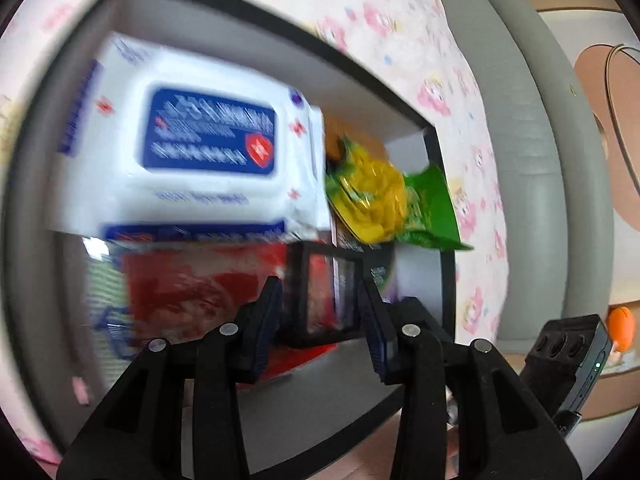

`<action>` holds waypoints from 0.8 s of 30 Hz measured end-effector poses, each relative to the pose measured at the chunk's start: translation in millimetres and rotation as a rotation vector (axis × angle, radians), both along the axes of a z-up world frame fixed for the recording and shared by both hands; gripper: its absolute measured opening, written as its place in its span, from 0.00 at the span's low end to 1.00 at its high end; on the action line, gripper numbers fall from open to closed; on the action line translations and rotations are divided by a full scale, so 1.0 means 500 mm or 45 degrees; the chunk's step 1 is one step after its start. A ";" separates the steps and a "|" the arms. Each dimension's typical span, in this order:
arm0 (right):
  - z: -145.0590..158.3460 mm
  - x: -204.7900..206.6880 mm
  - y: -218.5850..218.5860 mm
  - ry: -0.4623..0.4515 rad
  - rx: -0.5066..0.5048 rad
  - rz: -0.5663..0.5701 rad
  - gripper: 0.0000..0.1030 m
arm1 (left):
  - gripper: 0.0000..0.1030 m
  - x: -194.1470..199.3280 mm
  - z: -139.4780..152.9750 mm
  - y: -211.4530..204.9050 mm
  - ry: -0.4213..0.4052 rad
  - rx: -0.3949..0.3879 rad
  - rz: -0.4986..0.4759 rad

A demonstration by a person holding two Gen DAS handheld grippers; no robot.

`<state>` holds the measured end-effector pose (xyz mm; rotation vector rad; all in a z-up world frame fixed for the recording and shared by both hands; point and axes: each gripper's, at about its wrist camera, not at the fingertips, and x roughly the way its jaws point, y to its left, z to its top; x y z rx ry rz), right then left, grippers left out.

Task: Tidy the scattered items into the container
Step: 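Lower the frame into the box and open the left gripper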

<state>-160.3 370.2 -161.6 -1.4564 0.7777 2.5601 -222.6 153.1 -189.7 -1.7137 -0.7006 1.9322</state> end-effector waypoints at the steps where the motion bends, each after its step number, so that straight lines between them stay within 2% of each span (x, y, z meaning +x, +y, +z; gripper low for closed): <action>1: 0.001 0.001 0.005 0.003 0.001 -0.019 0.27 | 0.38 0.000 0.002 0.000 -0.005 -0.060 0.004; 3: 0.004 0.005 0.015 0.012 0.004 -0.060 0.27 | 0.36 0.001 -0.001 0.007 -0.025 -0.115 -0.008; 8: 0.008 0.015 0.041 0.035 -0.009 -0.155 0.27 | 0.34 0.008 -0.015 0.042 -0.055 -0.102 -0.067; 12: 0.005 0.014 0.049 0.029 -0.032 -0.167 0.27 | 0.33 0.008 -0.041 0.064 -0.115 -0.047 -0.080; 19: 0.001 0.015 0.060 0.038 -0.044 -0.204 0.27 | 0.33 0.005 -0.053 0.124 -0.171 0.110 -0.114; 24: 0.004 0.016 0.051 0.043 -0.039 -0.166 0.27 | 0.33 0.025 -0.013 0.097 -0.086 0.078 -0.110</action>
